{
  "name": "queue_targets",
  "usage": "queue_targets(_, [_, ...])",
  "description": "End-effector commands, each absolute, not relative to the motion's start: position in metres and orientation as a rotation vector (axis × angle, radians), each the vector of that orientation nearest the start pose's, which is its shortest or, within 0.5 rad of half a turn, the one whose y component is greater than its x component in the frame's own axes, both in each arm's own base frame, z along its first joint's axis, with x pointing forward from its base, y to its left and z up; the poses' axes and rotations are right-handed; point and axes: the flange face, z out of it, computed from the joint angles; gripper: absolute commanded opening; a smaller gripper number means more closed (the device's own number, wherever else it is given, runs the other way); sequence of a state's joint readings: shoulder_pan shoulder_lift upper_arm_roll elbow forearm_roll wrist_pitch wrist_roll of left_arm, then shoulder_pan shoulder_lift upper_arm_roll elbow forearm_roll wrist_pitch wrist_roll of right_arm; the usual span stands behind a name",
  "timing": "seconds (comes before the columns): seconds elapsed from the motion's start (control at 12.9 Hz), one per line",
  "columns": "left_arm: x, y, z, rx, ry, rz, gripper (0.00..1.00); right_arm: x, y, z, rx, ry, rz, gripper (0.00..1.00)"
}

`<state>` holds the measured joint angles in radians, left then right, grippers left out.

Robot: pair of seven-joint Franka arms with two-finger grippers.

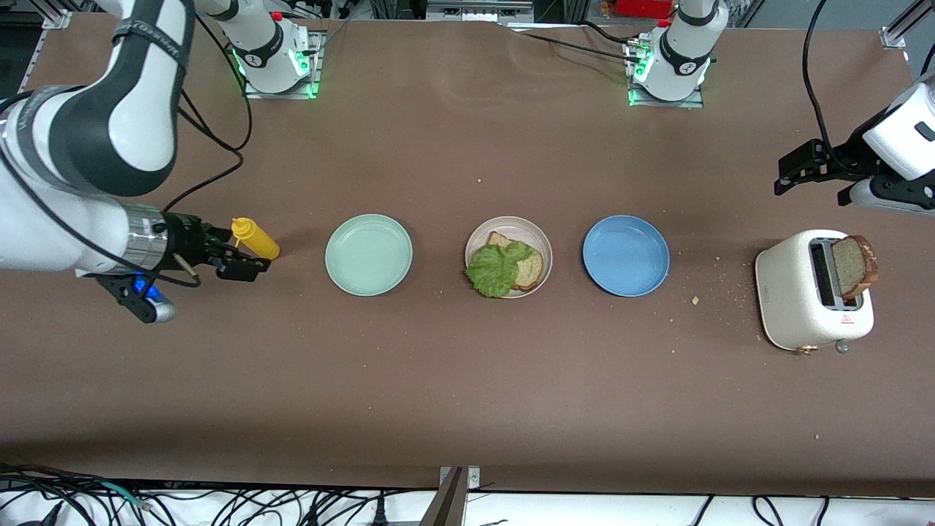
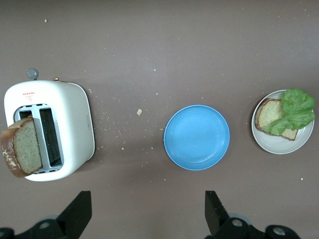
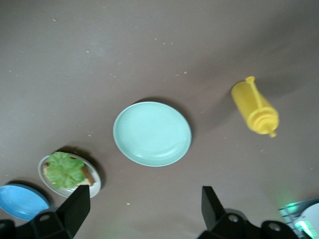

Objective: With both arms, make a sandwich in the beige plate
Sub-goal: 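Withdraw the right gripper past the mustard while the left gripper lowers to the toaster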

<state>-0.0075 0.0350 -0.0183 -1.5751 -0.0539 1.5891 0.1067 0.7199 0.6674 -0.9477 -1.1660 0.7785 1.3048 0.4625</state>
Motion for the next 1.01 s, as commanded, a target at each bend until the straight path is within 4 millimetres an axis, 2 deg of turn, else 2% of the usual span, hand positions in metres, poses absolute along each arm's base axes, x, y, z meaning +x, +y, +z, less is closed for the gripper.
queue_targets(0.0, [0.568,-0.020,0.610,-3.210,0.215,0.029,1.00,0.661,0.112,0.499,-2.844,0.684,0.500,0.99])
queue_targets(0.31, [0.568,-0.021,0.610,-3.208,0.213,0.029,1.00,0.653,0.098,0.511,-3.033,0.481,0.460,0.99])
queue_targets(0.46, [0.568,-0.021,0.610,-3.210,0.213,0.027,1.00,0.649,0.082,0.522,-3.114,0.350,0.422,0.99])
queue_targets(0.7, [0.568,-0.021,0.610,-3.208,0.210,0.027,1.00,0.631,0.049,0.533,-3.165,0.213,0.334,0.99])
queue_targets(0.93, [0.568,-0.020,0.610,-3.208,0.210,0.025,1.00,0.609,0.024,0.540,-3.154,0.212,0.237,0.99])
